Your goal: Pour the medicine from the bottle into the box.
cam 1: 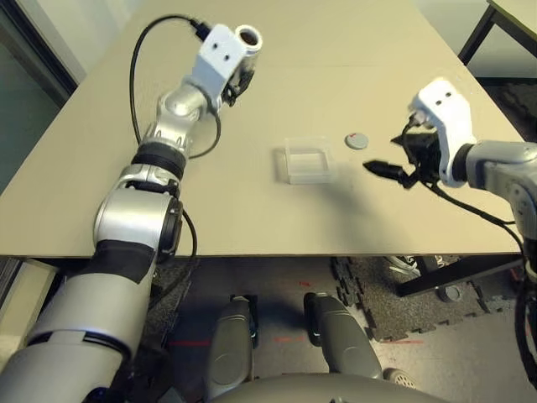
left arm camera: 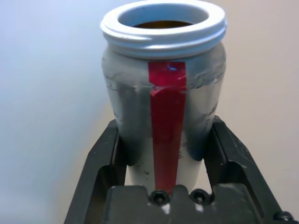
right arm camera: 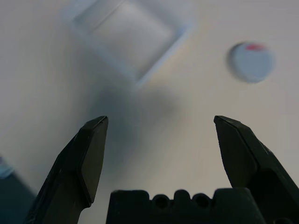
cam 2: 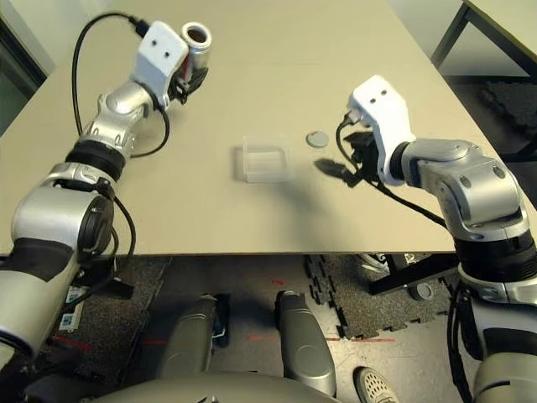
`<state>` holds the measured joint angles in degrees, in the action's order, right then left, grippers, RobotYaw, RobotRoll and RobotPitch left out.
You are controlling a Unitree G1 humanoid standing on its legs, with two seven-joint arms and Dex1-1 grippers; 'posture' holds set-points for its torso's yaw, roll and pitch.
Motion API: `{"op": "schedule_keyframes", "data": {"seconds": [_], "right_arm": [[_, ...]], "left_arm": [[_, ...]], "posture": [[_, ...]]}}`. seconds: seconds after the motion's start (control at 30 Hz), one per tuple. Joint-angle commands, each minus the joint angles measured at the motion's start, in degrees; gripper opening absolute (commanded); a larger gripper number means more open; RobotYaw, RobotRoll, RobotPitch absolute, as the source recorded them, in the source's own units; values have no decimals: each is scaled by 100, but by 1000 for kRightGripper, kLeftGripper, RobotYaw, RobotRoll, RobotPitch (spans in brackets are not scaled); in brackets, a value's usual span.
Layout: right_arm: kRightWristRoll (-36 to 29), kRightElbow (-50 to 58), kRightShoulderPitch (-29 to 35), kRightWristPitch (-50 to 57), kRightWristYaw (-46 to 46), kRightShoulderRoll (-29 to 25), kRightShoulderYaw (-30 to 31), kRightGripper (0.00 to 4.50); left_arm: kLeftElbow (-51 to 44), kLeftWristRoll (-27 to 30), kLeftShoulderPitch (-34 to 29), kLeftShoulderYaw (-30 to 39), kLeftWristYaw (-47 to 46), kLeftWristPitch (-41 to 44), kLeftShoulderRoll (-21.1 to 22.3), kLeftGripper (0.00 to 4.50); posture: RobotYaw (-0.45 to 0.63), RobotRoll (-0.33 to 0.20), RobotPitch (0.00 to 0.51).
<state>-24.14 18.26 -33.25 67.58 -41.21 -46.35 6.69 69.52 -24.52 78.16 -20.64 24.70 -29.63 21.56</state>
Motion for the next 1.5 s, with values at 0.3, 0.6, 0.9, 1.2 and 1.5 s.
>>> {"op": "schedule_keyframes", "data": {"seconds": [0.3, 0.6, 0.9, 1.2, 1.5], "right_arm": [[246, -437, -167, -175, 242, 732, 685, 4500], [374, -692, -247, -368, 435, 1110, 590, 4500], [456, -944, -356, -526, 447, 1208, 568, 4500], [493, -1160, -400, -818, 365, 1255, 570, 4500], [509, -1265, -497, -862, 165, 1169, 588, 4500]], "left_arm": [[-117, -3644, 1156, -3189, -1499, -1114, -385, 2462], [135, -4182, 1682, -3582, -1845, -757, -788, 2462], [242, -4071, 1445, -3575, -1460, -994, -545, 2462], [193, -1724, 600, -1494, 114, -633, -351, 2462], [-782, 715, -1110, 874, 672, 1573, -441, 2462]], "posture": [[-158, 0, 151], [-179, 0, 154], [-156, 0, 153], [-133, 0, 151], [-98, 0, 159]]}}
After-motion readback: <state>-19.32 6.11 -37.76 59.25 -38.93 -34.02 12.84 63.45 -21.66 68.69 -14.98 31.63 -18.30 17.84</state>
